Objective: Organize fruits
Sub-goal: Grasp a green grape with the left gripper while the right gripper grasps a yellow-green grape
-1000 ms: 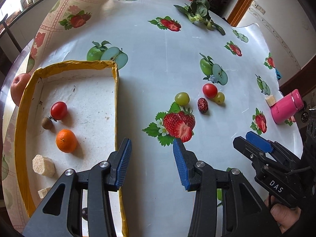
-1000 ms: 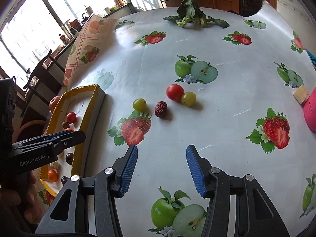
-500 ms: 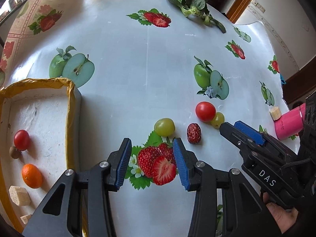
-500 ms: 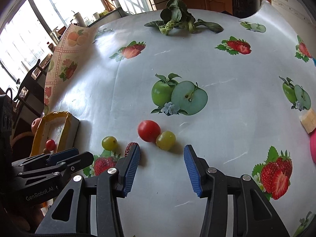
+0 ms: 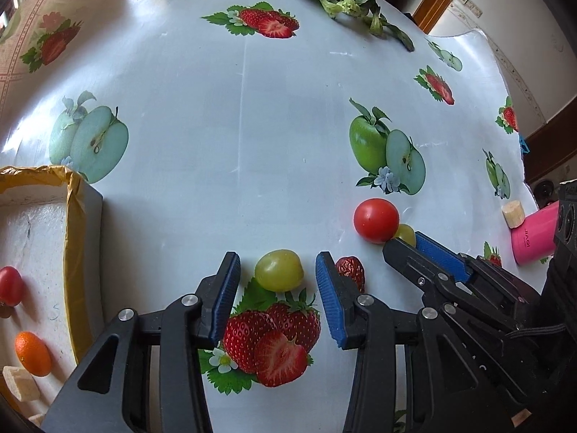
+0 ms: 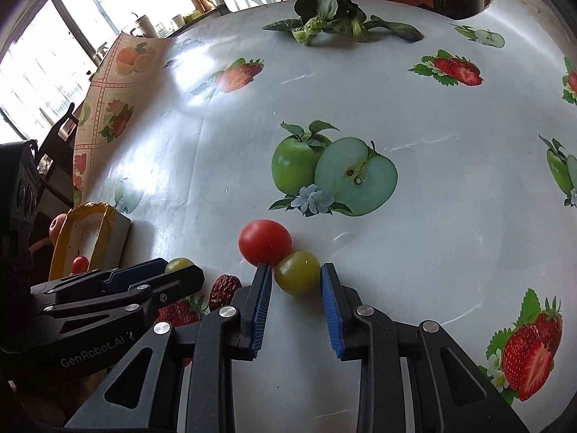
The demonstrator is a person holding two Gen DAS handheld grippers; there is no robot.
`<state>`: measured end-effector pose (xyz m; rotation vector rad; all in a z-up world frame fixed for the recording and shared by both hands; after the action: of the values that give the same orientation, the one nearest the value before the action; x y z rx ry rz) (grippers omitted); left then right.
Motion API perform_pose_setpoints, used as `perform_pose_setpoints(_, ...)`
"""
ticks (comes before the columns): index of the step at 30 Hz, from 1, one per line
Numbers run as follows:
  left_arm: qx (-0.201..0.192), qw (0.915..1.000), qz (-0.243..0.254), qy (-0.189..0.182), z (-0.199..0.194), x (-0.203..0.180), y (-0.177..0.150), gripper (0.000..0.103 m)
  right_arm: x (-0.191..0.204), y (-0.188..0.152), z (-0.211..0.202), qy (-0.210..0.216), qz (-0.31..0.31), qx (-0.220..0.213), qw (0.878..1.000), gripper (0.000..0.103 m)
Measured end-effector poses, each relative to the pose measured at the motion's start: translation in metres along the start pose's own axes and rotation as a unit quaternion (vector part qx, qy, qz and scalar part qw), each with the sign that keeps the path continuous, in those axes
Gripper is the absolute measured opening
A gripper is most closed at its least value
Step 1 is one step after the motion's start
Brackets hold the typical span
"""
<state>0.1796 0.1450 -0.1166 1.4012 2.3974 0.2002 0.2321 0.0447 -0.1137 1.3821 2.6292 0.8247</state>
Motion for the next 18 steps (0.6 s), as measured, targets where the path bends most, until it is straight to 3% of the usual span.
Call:
perform_pose_setpoints(1, -0.003, 1.0, 0.006, 0.003, 0.001, -0.001, 0.0, 0.037, -0.001, 0.0, 0.0, 0.001, -0.001, 0.001, 1.0, 0.027)
perform_pose_setpoints(2, -0.005, 0.9999, 0.012, 0.006, 0.001, -0.001, 0.001, 0.025, -0.001, -0.001, 0.0, 0.003, -0.001, 0.001, 1.0, 0.026)
perform_pose_setpoints(18, -0.007, 0.9999, 0.015, 0.004, -0.038, 0.015, -0.034, 0.024, 0.023, -0.018, -0.04, 0.019, -0.003, -0.012, 1.0, 0.026)
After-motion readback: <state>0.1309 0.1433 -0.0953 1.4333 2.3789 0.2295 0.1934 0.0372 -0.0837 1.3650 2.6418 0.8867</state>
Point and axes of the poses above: each gripper's, at about its wrist camera, not at the fingertips, and z roughly the way its jaws point, x to its left, y to its top, the point moved 10 cm from there along z, roughly the way its jaws point, and after that the axes turned 8 degrees about -z, right-handed, at the moved point
